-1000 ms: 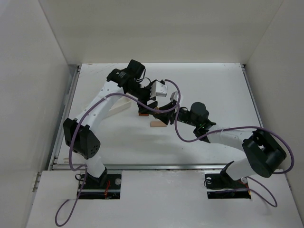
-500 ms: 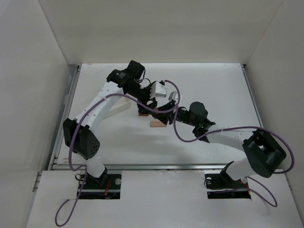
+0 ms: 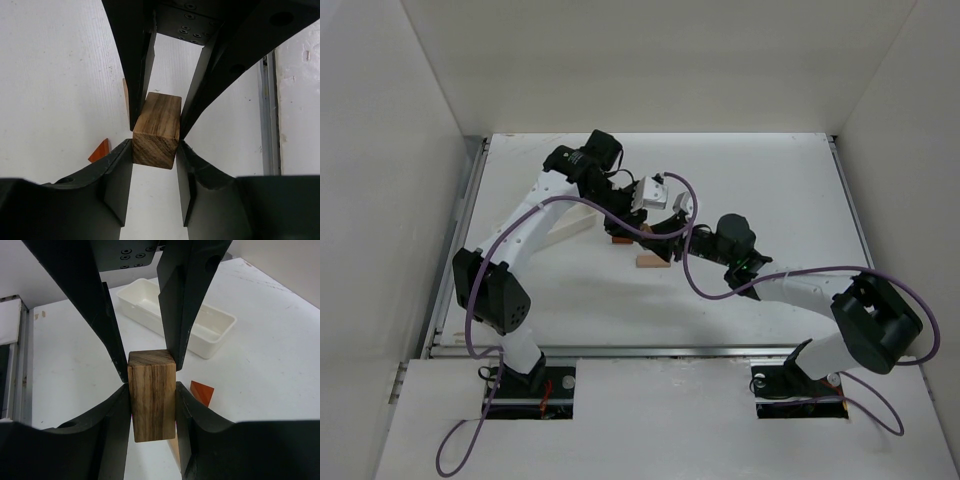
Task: Build the wood block tower
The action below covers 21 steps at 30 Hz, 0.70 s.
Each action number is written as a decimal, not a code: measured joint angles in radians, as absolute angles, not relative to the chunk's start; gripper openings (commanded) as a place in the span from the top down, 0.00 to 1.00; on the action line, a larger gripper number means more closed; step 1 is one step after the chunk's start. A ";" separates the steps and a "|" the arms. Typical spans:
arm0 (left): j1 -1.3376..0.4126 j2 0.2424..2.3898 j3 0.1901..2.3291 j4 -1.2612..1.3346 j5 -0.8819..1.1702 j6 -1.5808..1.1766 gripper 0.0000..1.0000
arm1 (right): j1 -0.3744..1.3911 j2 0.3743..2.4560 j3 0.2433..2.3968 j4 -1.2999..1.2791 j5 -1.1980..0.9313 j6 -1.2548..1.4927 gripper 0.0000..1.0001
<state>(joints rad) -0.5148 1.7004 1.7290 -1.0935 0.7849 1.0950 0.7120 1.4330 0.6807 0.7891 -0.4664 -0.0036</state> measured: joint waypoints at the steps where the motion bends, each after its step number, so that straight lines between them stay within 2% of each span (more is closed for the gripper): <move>1: -0.514 1.700 1.729 -1.097 0.785 1.094 0.71 | 0.713 1.433 0.683 0.784 -0.466 -0.004 1.00; 4: -0.510 1.701 1.729 -1.096 0.790 1.087 0.59 | 0.715 1.433 0.690 0.772 -0.466 -0.004 1.00; 8: -0.506 1.700 1.729 -1.073 0.795 1.055 0.59 | 0.715 1.433 0.693 0.769 -0.461 -0.005 1.00; 11: -0.506 1.700 1.728 -1.064 0.799 1.035 0.66 | 0.715 1.433 0.693 0.769 -0.451 -0.008 1.00; 14: -0.506 1.700 1.728 -1.065 0.804 1.029 0.96 | 0.715 1.433 0.695 0.767 -0.449 -0.007 1.00; 15: -0.505 1.700 1.728 -1.064 0.804 1.026 1.00 | 0.715 1.433 0.696 0.766 -0.448 -0.007 1.00; 21: -0.502 1.700 1.728 -1.055 0.805 0.988 1.00 | 0.715 1.433 0.701 0.760 -0.448 -0.007 1.00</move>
